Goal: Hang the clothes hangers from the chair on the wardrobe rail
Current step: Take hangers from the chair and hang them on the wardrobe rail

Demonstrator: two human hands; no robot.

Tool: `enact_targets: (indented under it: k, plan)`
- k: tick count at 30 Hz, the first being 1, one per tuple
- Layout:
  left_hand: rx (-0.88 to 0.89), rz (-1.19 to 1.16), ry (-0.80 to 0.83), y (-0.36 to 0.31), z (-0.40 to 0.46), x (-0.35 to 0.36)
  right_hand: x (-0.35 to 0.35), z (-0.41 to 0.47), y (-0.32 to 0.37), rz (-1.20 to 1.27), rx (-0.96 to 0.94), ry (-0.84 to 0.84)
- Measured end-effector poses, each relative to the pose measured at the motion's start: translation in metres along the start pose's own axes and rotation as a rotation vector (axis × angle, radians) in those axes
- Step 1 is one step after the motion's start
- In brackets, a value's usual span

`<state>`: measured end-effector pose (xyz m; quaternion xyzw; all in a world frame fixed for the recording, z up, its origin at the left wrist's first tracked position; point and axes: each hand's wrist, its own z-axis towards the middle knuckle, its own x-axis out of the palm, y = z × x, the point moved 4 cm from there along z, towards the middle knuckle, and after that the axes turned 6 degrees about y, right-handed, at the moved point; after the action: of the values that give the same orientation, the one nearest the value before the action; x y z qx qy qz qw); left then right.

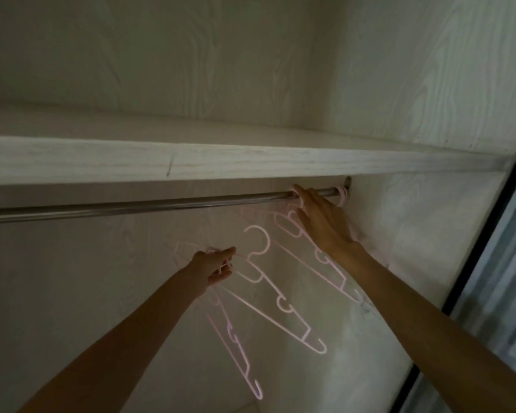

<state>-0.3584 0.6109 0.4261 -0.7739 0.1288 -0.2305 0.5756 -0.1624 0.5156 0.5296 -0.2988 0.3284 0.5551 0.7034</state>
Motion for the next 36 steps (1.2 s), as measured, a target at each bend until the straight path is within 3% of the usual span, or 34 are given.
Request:
enact_targets:
  k: [14,17,20,22,25,27,31,36]
  plan:
    - [-0.032,-0.021,0.060,0.000,0.002,0.010,-0.007,0.007,-0.066,-0.339,0.298,0.191]
    - [-0.045,-0.005,0.059,0.001,0.000,0.012,-0.007,0.005,-0.070,-0.320,0.321,0.220]
    - [-0.046,0.006,0.065,-0.001,-0.006,0.014,-0.013,-0.007,-0.055,-0.113,0.326,0.126]
    - [-0.045,0.000,0.084,-0.001,-0.010,0.014,-0.005,-0.028,-0.037,0.216,0.276,0.186]
    - [-0.043,-0.015,0.076,-0.001,-0.018,0.012,0.012,-0.076,0.002,0.807,0.200,0.733]
    - [-0.053,-0.008,0.087,0.002,-0.024,0.015,0.010,-0.105,0.025,0.954,0.200,0.972]
    - [-0.071,-0.006,0.116,0.017,-0.037,0.033,0.015,-0.129,0.057,0.968,0.198,0.859]
    - [-0.025,0.030,0.084,0.025,-0.049,0.045,0.011,-0.142,0.066,1.108,0.348,0.737]
